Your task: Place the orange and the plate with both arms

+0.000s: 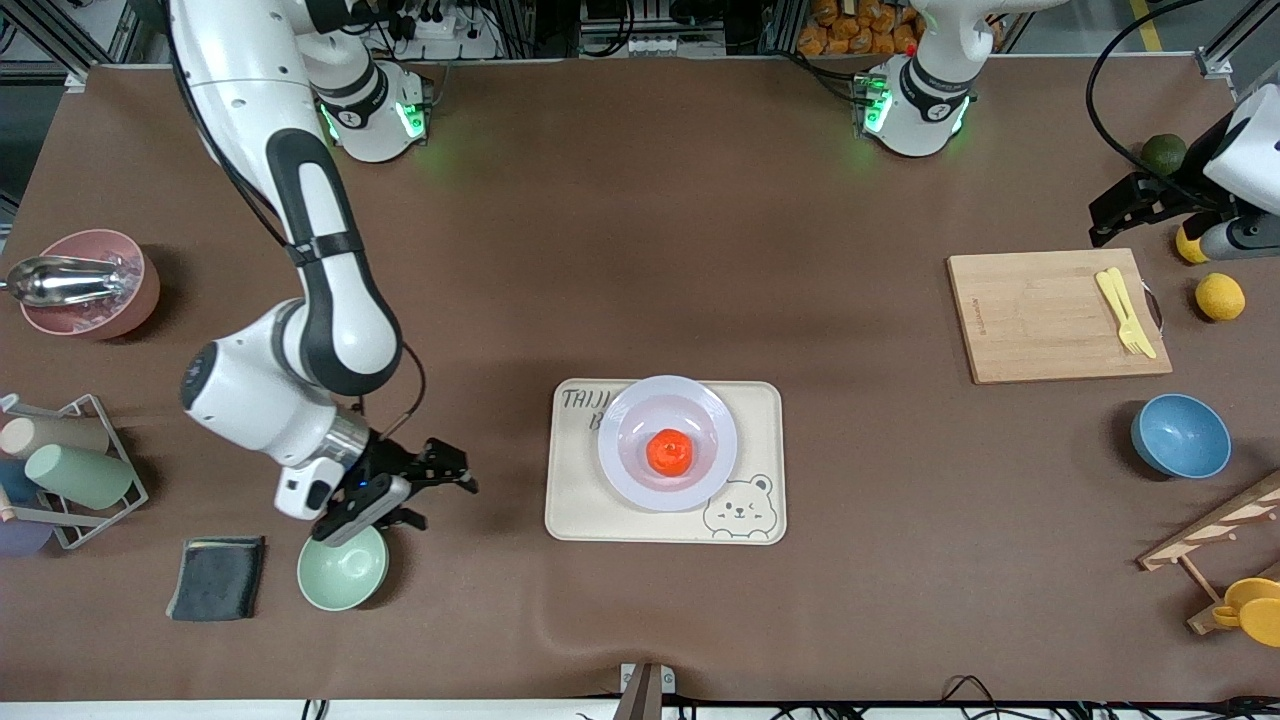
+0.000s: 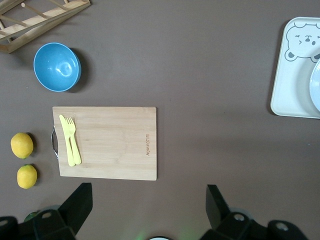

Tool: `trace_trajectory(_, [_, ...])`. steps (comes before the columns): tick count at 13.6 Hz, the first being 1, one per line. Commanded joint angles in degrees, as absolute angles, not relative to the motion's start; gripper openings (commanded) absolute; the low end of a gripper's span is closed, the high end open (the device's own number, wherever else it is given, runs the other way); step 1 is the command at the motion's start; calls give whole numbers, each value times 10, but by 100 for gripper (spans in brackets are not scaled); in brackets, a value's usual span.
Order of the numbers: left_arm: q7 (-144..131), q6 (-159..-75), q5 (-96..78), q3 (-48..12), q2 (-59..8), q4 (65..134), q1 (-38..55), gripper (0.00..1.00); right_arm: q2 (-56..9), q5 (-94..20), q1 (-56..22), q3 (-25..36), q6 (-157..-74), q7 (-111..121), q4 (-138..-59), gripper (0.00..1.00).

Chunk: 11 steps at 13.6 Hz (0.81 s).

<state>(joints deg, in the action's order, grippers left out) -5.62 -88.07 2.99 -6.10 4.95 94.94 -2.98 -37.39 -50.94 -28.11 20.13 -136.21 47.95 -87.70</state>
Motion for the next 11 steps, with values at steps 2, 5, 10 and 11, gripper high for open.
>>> trace_trajectory(2, [-55,-884,36,-61,55,951,-29,100,-326,-439,-274,267,-1249,481,-889,100])
trace_trajectory(5, [-54,-884,36,-62,56,951,-29,100,-284,-374,-252,298,-1138,475,-890,100])
trace_trajectory(10, [-49,-881,36,-64,61,950,-29,100,-204,-230,-177,260,-1092,406,-890,100])
trace_trajectory(11, [-49,-880,36,-64,62,951,-29,100,-189,-209,-168,258,-1064,385,-888,100])
